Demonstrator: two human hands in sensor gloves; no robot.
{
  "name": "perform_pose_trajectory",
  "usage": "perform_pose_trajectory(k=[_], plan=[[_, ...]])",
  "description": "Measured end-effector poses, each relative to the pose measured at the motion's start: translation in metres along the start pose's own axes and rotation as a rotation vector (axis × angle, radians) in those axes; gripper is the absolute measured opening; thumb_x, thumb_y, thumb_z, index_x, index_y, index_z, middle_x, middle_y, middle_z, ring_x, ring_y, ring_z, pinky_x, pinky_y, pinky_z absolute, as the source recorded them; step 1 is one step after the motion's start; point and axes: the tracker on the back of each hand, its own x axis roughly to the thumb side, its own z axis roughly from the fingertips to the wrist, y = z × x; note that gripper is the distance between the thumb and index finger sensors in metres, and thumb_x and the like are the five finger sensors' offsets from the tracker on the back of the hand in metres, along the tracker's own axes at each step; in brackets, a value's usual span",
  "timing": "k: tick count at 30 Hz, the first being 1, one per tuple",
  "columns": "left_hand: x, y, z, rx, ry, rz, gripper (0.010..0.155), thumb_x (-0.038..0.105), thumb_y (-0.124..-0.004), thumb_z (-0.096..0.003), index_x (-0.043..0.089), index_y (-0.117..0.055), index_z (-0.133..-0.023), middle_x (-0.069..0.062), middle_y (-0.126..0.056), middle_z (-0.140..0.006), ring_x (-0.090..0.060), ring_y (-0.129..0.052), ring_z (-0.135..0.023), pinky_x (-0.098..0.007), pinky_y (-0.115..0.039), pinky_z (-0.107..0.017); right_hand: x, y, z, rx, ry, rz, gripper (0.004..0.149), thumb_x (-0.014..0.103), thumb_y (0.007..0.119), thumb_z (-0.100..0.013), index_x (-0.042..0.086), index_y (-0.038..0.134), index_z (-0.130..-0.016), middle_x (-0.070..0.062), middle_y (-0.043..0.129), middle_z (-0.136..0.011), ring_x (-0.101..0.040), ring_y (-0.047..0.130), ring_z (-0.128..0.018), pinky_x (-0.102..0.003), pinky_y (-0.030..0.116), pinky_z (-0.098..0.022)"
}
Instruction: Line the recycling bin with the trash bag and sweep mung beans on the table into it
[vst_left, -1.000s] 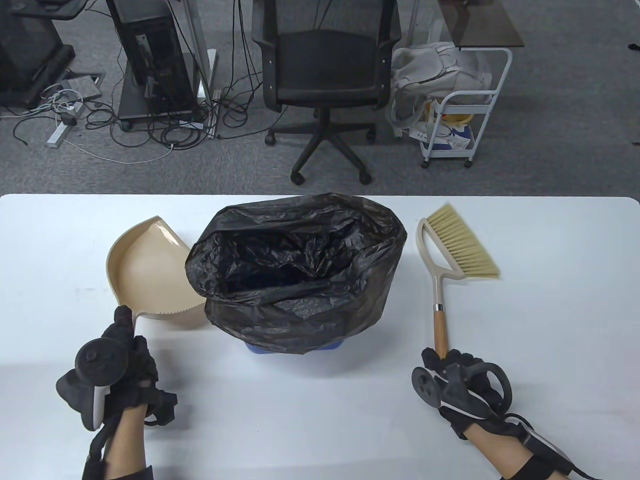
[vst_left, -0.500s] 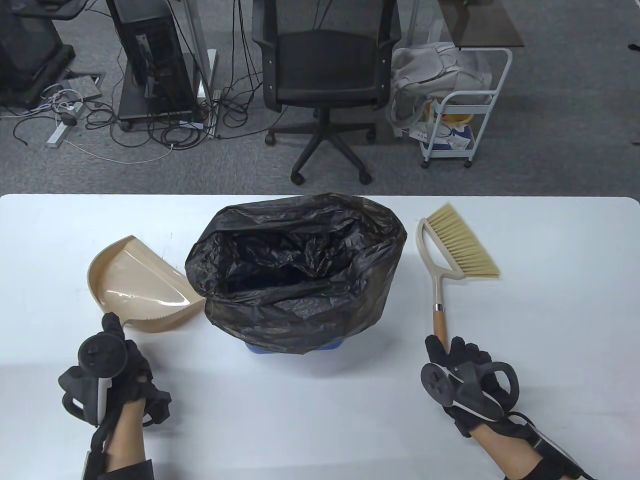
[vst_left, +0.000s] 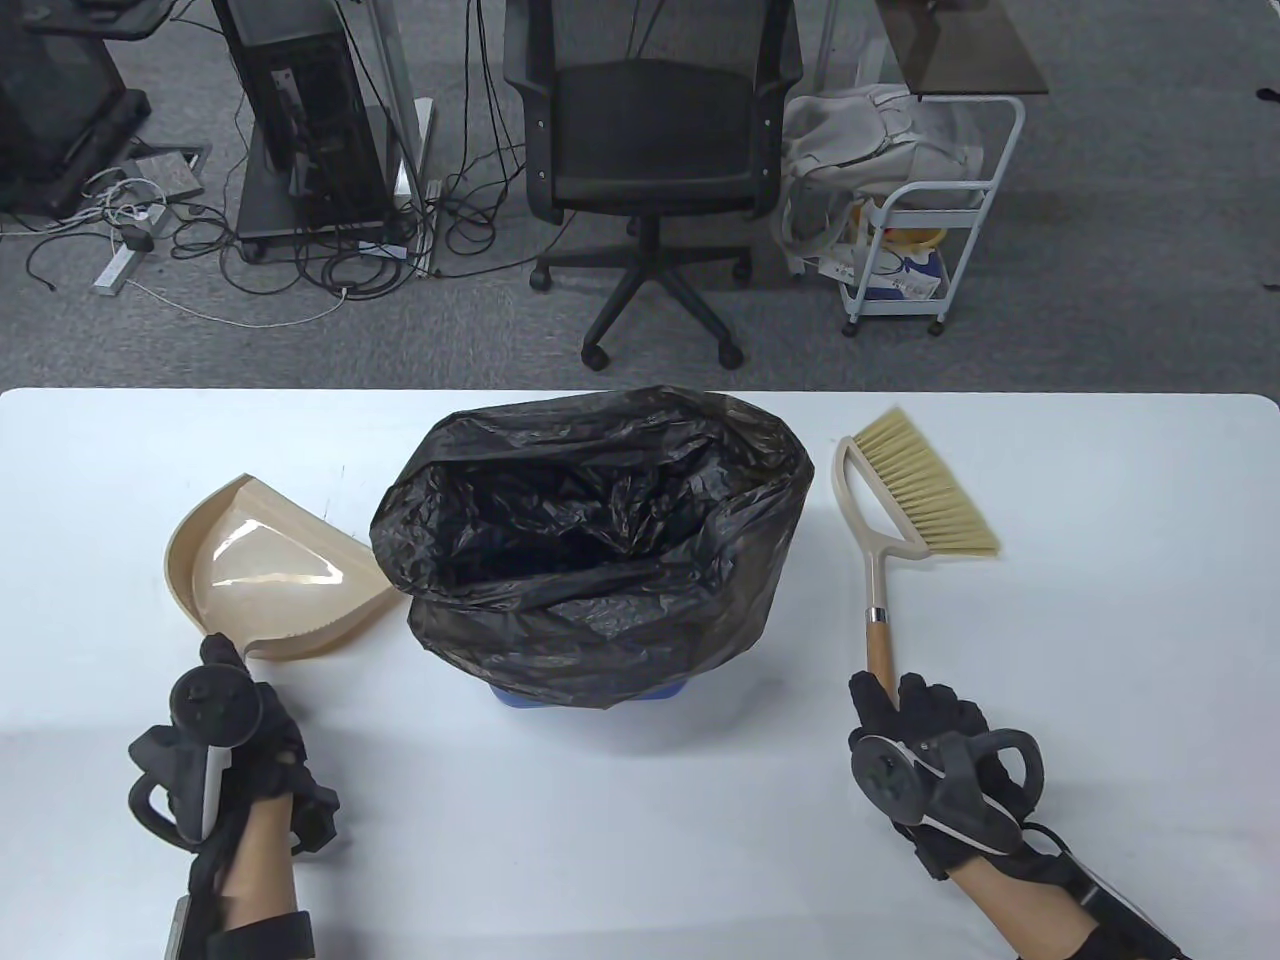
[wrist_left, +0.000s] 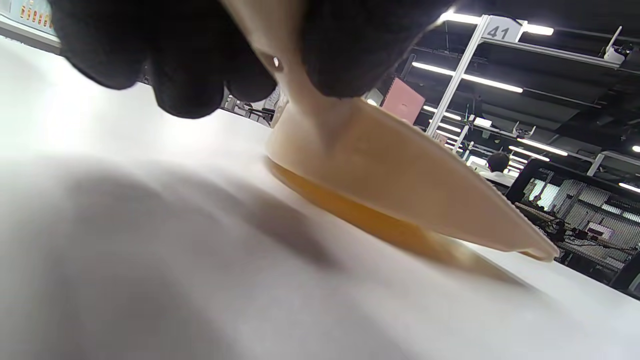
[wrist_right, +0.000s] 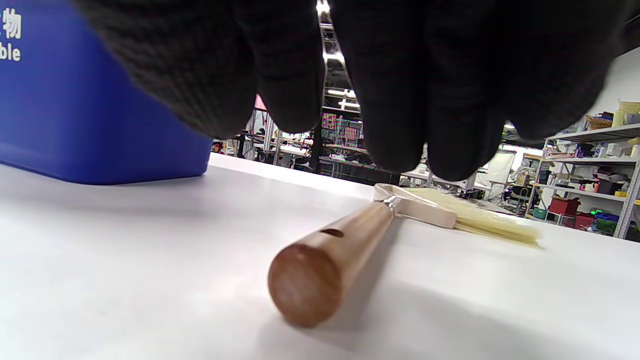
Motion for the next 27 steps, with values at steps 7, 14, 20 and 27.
perform_pose_trajectory(k=[7, 14, 20, 27], plan=[[0.005, 0.001, 0.003, 0.003, -0.029, -0.023, 0.067, 0.021, -0.084, -0.0512, 0.011, -0.059, -0.113, -0.031, -0.067, -0.111, -0.064, -0.074, -0.094, -0.074, -0.067, -0.063, -0.003, -0.001, 0.0, -0.005, 0.014, -0.007, 0.058, 0.041, 0.083, -0.048, 0.012, 0.083, -0.099, -0.034, 0.094, -0.081, -0.056, 0.098, -0.069, -0.065, 0.081, -0.047], [0.022, 0.011, 0.014, 0.021, -0.142, -0.04, 0.07, 0.03, -0.085, -0.051, 0.008, -0.062, -0.113, -0.031, -0.061, -0.114, -0.069, -0.059, -0.098, -0.078, -0.06, -0.065, -0.011, -0.002, -0.002, -0.02, 0.04, -0.022, 0.059, 0.041, 0.083, -0.048, 0.011, 0.082, -0.099, -0.035, 0.092, -0.083, -0.056, 0.097, -0.07, -0.065, 0.081, -0.048], [0.034, 0.015, 0.026, -0.036, -0.204, -0.015, 0.07, 0.033, -0.084, -0.0518, 0.006, -0.063, -0.113, -0.031, -0.062, -0.115, -0.071, -0.056, -0.098, -0.079, -0.057, -0.065, -0.02, -0.003, -0.003, -0.033, 0.068, -0.046, 0.063, 0.042, 0.081, -0.049, 0.008, 0.079, -0.102, -0.036, 0.09, -0.086, -0.058, 0.095, -0.071, -0.066, 0.08, -0.049], [0.041, 0.016, 0.033, -0.097, -0.256, 0.015, 0.069, 0.033, -0.083, -0.0523, 0.005, -0.065, -0.112, -0.032, -0.064, -0.114, -0.07, -0.057, -0.099, -0.079, -0.057, -0.065, -0.032, -0.006, -0.003, -0.062, 0.093, -0.088, 0.065, 0.042, 0.08, -0.049, 0.007, 0.076, -0.104, -0.036, 0.086, -0.089, -0.059, 0.092, -0.074, -0.067, 0.078, -0.05]])
